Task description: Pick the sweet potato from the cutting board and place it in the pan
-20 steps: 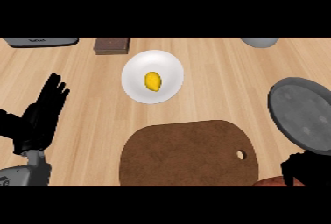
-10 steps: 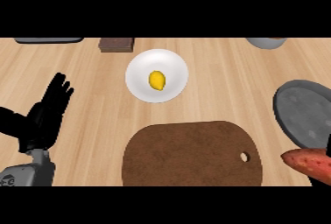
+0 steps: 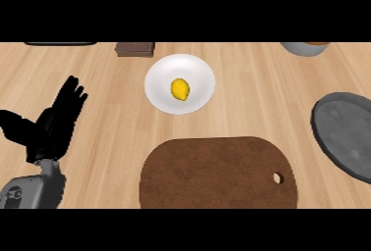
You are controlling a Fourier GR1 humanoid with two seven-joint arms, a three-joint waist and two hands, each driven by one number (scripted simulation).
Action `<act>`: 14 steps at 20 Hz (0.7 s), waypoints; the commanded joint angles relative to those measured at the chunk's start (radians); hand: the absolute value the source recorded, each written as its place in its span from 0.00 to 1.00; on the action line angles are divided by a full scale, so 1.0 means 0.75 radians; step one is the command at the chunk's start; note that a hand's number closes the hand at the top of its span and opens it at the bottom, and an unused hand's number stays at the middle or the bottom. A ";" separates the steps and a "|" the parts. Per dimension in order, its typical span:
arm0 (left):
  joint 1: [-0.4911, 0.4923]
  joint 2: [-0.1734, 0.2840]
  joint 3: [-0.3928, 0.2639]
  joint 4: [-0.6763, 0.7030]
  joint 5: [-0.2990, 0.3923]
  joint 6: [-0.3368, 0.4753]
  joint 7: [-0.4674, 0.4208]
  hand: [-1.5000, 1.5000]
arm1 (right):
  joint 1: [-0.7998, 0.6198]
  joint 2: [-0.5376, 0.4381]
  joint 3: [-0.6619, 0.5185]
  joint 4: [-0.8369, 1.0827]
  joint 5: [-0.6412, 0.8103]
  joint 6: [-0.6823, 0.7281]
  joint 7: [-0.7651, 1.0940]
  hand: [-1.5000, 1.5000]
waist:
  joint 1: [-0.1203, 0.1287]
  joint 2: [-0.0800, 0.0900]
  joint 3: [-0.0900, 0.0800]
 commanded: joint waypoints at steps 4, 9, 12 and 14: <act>0.037 -0.022 -0.023 -0.004 -0.016 -0.018 -0.041 0.50 | -0.175 0.019 0.043 0.583 0.047 -0.089 -0.430 1.00 | 0.018 0.002 0.001; -0.021 -0.018 -0.023 0.004 -0.032 -0.007 -0.020 0.50 | -0.471 0.001 0.139 1.024 0.148 -0.137 -0.602 1.00 | 0.036 0.006 0.001; -0.023 -0.014 -0.012 0.044 -0.029 -0.021 -0.027 0.50 | -0.504 0.052 0.159 1.213 0.218 -0.245 -0.744 1.00 | 0.021 0.004 0.001; -0.074 -0.015 0.002 -0.018 -0.003 0.012 0.086 0.50 | -0.518 0.114 0.196 1.279 0.307 -0.360 -0.694 1.00 | 0.022 0.003 0.001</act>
